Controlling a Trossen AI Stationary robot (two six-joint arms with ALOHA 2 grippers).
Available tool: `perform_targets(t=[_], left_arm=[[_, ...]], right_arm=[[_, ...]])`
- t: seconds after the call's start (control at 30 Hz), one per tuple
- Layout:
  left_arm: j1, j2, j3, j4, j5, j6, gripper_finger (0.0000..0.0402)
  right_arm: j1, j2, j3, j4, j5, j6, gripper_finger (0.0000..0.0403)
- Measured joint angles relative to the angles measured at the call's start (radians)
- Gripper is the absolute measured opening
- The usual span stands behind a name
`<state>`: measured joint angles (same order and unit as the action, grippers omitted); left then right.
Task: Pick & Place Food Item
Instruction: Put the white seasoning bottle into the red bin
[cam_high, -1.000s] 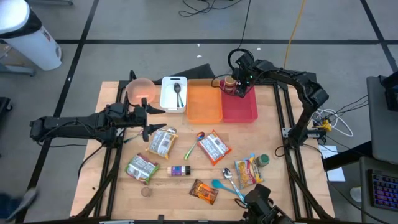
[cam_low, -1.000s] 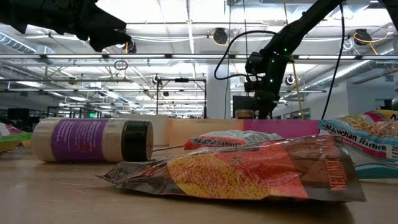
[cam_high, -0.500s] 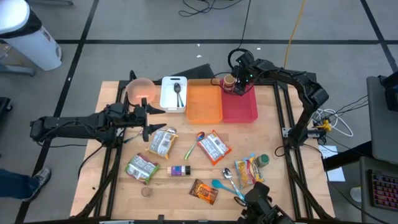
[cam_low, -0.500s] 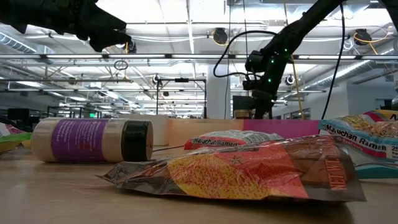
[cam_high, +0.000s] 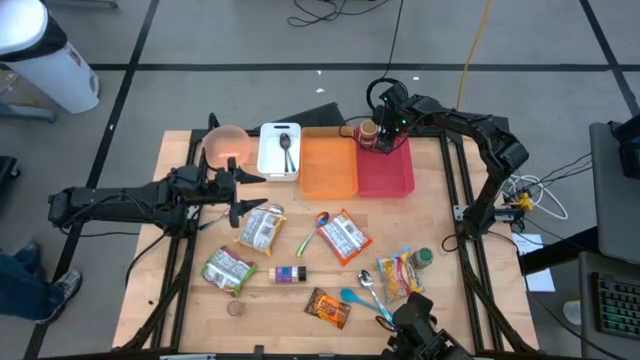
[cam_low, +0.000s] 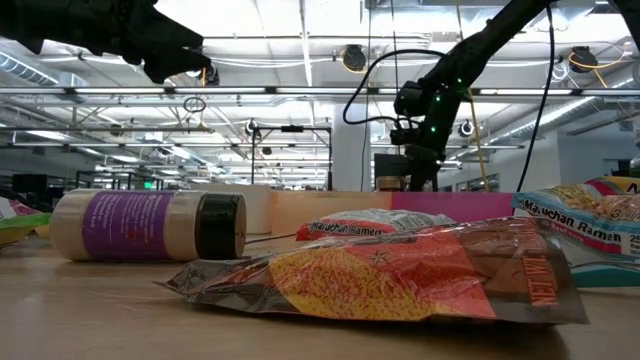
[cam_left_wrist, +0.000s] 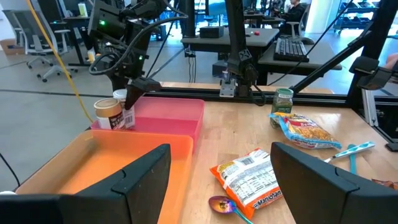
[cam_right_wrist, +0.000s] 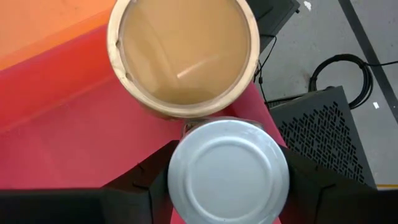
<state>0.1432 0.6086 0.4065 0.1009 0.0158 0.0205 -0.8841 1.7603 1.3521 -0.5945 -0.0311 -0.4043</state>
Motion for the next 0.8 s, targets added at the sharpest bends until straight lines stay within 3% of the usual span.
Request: perform_targets(t=[0.4, 0.8], left_arm=[[0.000, 0.056, 0.000, 0.008, 0.000, -0.004, 0.0278], [0.000, 0.155, 0.000, 0.119, 0.001, -0.011, 0.0278]], right_arm=[[0.000, -0.002, -0.043, 0.056, 0.000, 0.019, 0.0195], [0.000, -0.006, -0.091, 0.122, 0.000, 0.022, 0.0195]])
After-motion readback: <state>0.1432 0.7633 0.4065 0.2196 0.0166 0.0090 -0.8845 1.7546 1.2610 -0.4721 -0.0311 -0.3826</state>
